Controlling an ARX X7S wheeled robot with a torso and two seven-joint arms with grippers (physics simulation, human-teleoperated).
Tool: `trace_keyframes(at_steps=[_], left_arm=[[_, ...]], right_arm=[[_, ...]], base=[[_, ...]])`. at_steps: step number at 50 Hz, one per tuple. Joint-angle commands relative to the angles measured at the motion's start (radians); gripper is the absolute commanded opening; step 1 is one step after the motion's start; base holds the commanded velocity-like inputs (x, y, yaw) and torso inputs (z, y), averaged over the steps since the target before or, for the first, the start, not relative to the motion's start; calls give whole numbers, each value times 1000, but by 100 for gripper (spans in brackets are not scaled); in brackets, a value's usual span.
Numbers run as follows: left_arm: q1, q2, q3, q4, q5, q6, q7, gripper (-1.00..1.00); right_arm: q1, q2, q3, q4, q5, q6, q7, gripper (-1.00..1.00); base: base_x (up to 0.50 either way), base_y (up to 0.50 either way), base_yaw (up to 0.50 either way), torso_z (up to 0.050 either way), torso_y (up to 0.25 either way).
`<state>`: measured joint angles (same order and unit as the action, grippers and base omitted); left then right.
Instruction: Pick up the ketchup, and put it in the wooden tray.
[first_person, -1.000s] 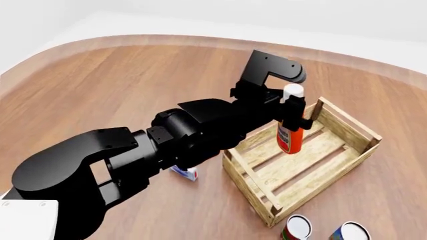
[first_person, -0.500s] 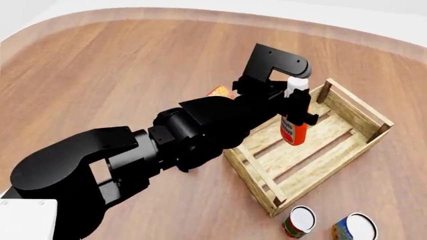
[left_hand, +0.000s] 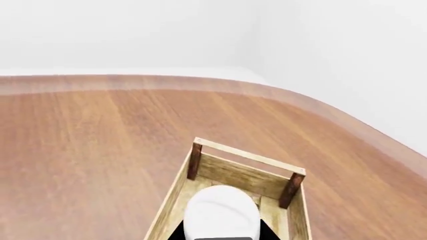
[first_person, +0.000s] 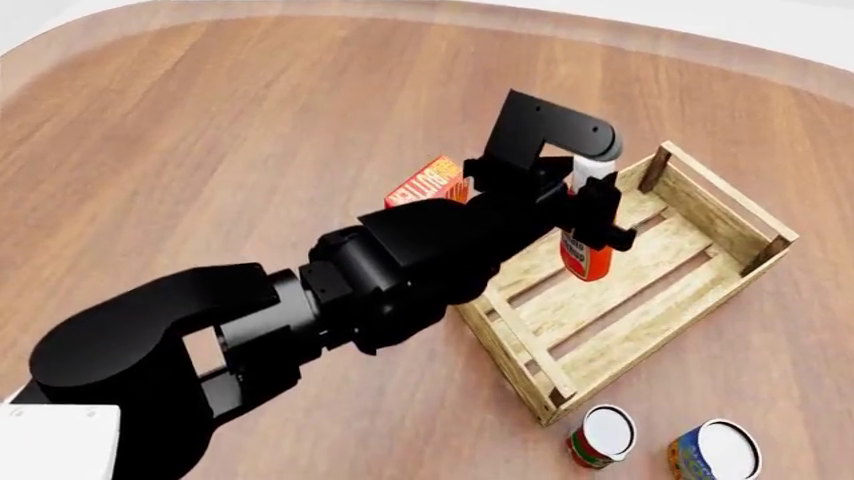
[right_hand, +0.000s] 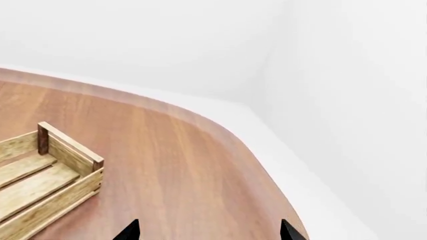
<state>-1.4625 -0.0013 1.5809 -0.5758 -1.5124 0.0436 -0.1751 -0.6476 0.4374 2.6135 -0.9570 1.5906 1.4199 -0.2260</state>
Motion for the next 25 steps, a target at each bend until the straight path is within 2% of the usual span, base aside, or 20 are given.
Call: trace_keyframes(at_steps=[1, 25], left_arm=[[13, 1, -14, 5, 29, 21, -5, -100], [66, 1, -18, -3, 111, -1, -22, -100]], right_arm=[[-13, -8, -10, 2, 3, -7, 20, 100], [-29, -19, -24, 5, 6, -19, 43, 100]], base=[[0, 0, 0, 0, 0], [0, 0, 0, 0, 0]])
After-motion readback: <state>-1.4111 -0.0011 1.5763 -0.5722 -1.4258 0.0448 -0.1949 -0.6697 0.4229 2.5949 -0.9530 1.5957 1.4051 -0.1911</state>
